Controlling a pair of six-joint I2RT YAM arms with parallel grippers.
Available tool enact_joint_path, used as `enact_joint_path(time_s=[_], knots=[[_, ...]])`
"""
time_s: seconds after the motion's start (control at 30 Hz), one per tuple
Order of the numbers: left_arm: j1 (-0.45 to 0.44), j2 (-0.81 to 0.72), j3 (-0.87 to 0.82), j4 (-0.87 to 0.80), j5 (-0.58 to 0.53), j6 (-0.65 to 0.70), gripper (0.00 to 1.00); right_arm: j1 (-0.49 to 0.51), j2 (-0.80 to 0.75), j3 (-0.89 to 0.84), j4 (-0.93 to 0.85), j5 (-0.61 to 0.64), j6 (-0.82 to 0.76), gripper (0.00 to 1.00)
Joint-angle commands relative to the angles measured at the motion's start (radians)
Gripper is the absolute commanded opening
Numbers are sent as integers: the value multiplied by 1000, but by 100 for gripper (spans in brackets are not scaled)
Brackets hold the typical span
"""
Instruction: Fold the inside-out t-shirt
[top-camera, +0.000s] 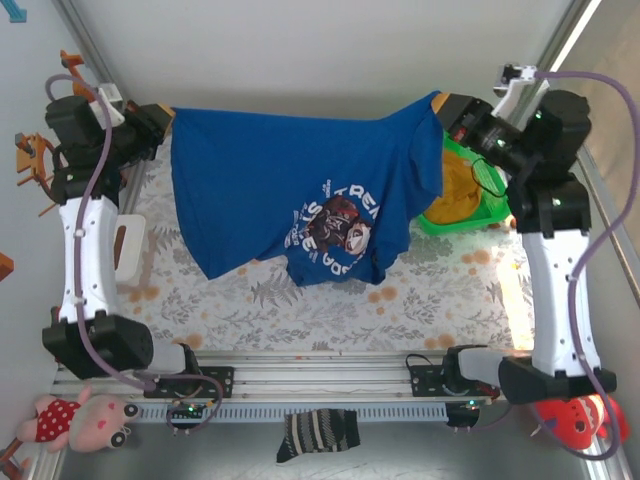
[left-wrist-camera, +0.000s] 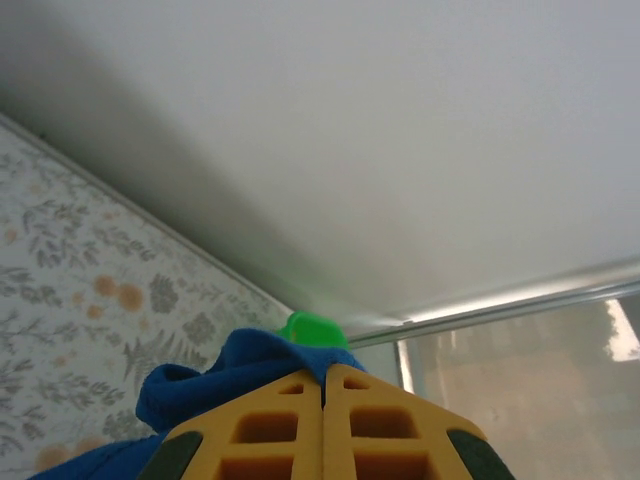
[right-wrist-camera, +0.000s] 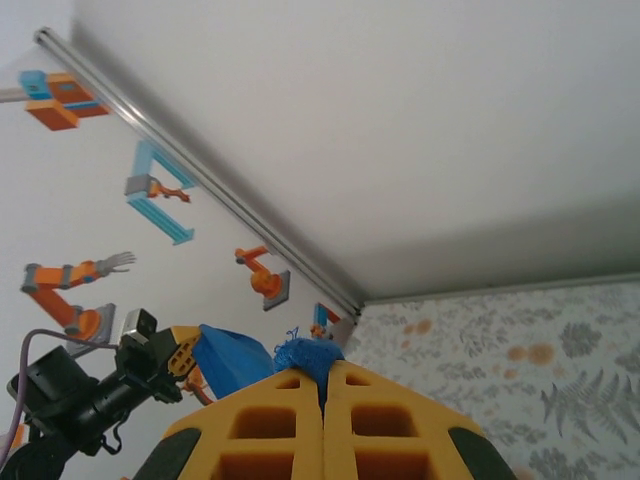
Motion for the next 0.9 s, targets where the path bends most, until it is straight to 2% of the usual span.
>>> enact_joint_path(time_s=[0.0, 0.13, 0.27, 0.37, 0.47, 0.53, 0.6, 0.73, 0.87], knots=[[-3, 115, 20, 36, -14, 48, 0, -11, 103, 6, 82, -1, -4, 0], [-5, 322, 209, 105, 3, -14, 0, -11, 314, 179, 96, -18, -12, 0], [-22, 480, 497, 133, 18, -104, 0, -11, 484, 483, 57, -54, 1, 0], [-41, 542, 735, 52, -6, -93, 0, -11, 534, 672, 41, -48, 24, 0], [-45, 578, 878, -12, -6, -85, 0, -12, 535, 748, 15, -43, 28, 0], [-44, 553, 844, -17, -5, -67, 0, -12, 486, 662, 37, -50, 25, 0], [-45, 506, 741, -14, -3, -34, 0, -11, 395, 459, 107, -53, 26, 0], [-42, 360, 340, 56, -3, 31, 0, -3, 168, -64, 274, -42, 35, 0], [-31, 219, -101, 104, 3, 90, 0, 66, -6, -522, 350, -9, 16, 0]])
